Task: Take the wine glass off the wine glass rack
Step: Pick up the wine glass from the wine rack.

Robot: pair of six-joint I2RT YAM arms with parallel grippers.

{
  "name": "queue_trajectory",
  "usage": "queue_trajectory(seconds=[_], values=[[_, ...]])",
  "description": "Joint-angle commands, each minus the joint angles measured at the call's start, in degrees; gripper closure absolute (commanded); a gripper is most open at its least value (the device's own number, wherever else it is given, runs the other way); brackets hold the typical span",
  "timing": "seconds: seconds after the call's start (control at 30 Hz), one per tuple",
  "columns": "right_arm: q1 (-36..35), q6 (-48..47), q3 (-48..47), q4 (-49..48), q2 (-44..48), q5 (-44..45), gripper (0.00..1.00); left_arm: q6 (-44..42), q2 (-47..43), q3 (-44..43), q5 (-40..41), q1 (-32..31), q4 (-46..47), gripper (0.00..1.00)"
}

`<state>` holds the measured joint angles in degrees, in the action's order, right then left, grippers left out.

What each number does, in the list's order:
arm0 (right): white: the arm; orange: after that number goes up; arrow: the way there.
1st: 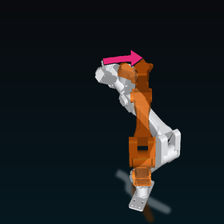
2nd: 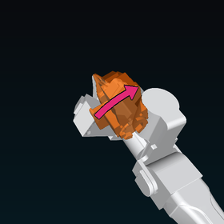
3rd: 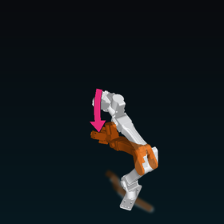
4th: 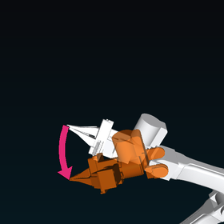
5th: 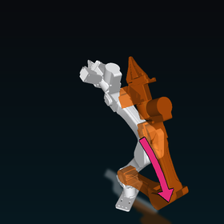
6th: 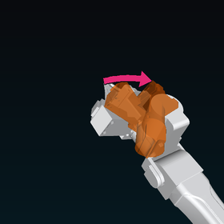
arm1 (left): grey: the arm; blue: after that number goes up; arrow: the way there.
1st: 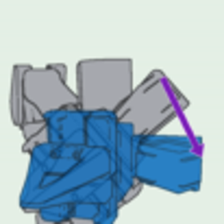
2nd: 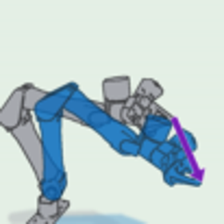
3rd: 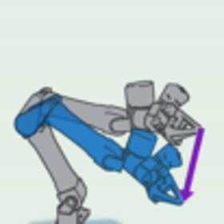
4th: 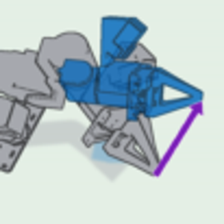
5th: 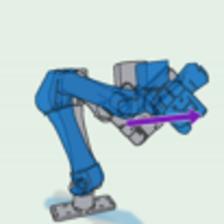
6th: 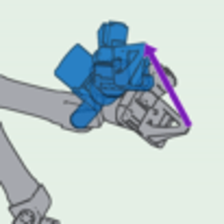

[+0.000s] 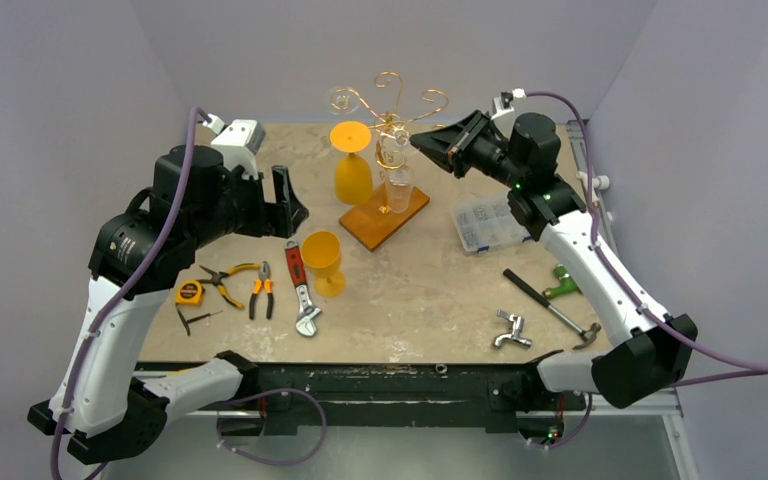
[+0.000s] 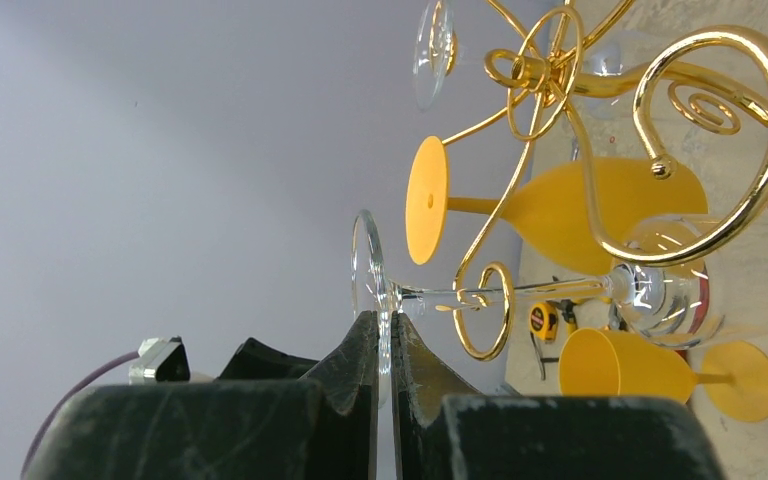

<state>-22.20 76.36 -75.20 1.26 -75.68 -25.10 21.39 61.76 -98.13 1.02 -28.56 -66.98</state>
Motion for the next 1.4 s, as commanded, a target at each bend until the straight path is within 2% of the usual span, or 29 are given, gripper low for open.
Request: queue_trajectory(seconds=[0.0,0.1,0.2,0.4,1.03,1.37], values=[[-0.39,1.15,-4.42,-2.56,2.55,-0.59,1.0,-2.05,-0.41,-1.65,1.28,0.35,0.42,0.19],[-0.46,1.22,-4.75,-2.13,2.67,-0.9,1.0,-2.61,-0.32,-2.06,1.81,0.34,0.04,0.17],[-0.63,1.21,-5.32,-1.37,2.81,-1.04,1.0,-3.04,-0.32,-2.36,2.35,0.34,-0.12,0.07],[-0.83,0.65,-6.08,1.07,3.29,-1.72,1.0,-3.71,-0.23,-3.33,3.2,0.34,-0.21,0.0],[-1.21,0.37,-4.68,1.88,4.6,-2.61,1.0,-2.45,0.62,-4.67,2.79,0.35,0.38,0.0],[-3.83,0.76,-6.0,0.43,2.46,-2.2,1.0,-2.4,0.63,-5.03,3.03,0.34,0.52,0.0]])
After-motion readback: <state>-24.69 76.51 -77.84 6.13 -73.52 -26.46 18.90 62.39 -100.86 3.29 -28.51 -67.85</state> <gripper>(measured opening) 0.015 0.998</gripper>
